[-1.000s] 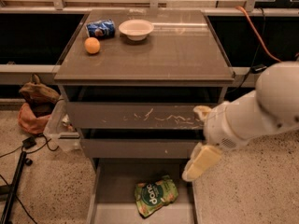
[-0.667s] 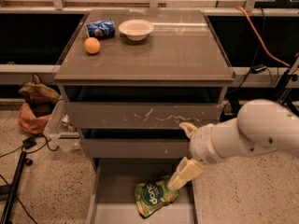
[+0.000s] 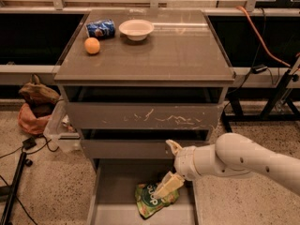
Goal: Pick green rice chip bag from bottom drawer and place on counter
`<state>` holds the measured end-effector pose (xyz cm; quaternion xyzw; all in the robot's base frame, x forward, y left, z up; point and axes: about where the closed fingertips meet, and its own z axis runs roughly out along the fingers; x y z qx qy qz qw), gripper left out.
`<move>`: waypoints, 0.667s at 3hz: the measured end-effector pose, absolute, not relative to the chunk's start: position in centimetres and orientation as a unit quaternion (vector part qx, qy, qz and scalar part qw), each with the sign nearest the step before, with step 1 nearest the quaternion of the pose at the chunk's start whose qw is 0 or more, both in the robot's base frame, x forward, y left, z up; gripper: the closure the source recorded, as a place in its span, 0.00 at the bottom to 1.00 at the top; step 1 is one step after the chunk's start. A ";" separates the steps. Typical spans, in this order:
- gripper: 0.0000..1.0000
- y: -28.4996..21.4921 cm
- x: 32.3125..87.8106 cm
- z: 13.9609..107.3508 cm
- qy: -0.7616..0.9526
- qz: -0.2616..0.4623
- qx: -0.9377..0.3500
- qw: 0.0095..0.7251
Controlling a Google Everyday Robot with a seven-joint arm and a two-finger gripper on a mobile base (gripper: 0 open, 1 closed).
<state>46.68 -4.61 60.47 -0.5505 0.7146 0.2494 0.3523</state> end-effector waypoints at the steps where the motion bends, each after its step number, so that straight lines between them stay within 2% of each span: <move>1: 0.00 -4.6 46.7 60.5 0.715 0.249 -0.550 0.352; 2: 0.00 -4.0 47.2 57.2 0.722 0.241 -0.545 0.351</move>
Offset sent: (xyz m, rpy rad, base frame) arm 0.0176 0.0184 -0.1105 -0.0500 -0.0011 -0.0772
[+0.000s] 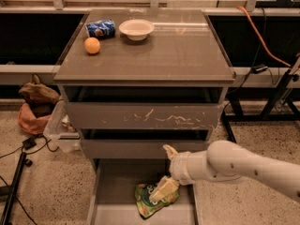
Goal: Pick green rice chip bag from bottom drawer and place on counter
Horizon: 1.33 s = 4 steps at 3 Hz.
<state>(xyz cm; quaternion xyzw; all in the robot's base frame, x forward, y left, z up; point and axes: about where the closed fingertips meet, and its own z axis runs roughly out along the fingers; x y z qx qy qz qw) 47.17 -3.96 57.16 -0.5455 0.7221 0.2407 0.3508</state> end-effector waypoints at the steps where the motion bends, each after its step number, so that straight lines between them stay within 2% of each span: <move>1: 0.00 -4.3 47.2 49.4 0.750 0.222 -0.525 0.335; 2: 0.00 -4.8 48.5 43.5 0.767 0.203 -0.513 0.328; 3: 0.00 -4.7 50.2 38.6 0.771 0.213 -0.496 0.337; 4: 0.00 -4.7 50.2 38.6 0.771 0.213 -0.496 0.337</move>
Offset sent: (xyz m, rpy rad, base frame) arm 0.0294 -0.0177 -0.2079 -0.1231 0.0461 -0.1747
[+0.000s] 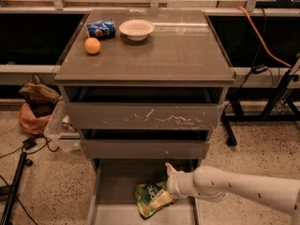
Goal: Pick green rice chip bag from bottom drawer and place on counter
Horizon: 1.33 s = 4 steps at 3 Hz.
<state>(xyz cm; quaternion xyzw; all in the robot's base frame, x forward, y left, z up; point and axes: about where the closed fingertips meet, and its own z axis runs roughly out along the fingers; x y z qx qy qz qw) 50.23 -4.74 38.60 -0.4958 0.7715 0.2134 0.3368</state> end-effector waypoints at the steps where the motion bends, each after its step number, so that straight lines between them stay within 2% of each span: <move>1: 0.00 -5.0 50.3 35.4 0.778 0.212 -0.491 0.329; 3: 0.00 -7.0 53.5 26.8 0.799 0.199 -0.485 0.295; 4: 0.00 -7.0 53.6 26.8 0.799 0.198 -0.485 0.295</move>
Offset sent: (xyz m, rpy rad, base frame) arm 0.0245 -0.0141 -0.1289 -0.0694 0.0593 -0.0257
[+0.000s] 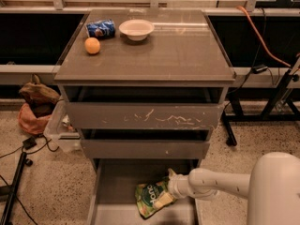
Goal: Pick green rice chip bag from bottom drawer and place on counter
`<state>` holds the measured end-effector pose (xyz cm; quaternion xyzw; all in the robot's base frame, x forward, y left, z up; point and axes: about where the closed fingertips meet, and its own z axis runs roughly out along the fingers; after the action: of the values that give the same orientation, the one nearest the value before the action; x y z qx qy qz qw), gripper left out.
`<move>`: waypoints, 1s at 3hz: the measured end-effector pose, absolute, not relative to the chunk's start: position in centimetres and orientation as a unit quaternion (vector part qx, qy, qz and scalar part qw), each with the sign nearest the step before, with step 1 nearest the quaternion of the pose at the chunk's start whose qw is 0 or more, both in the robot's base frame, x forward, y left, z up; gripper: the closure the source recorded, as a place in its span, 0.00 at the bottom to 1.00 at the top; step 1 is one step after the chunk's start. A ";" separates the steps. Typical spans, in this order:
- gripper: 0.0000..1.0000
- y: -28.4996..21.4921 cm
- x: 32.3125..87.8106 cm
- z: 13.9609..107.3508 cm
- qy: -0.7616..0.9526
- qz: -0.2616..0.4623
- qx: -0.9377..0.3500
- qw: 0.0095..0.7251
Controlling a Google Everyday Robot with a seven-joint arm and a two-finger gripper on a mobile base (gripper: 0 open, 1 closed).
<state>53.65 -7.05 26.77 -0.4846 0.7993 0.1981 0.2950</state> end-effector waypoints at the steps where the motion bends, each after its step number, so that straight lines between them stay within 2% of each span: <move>1: 0.00 -6.9 53.8 25.4 0.801 0.202 -0.480 0.294; 3: 0.00 -3.9 54.6 20.7 0.782 0.236 -0.495 0.297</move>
Offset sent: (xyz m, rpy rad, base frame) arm 0.0236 0.0312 -0.0871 0.0903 0.0162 0.0150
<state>54.63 -3.94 20.69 -0.4946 0.7818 0.2364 0.2972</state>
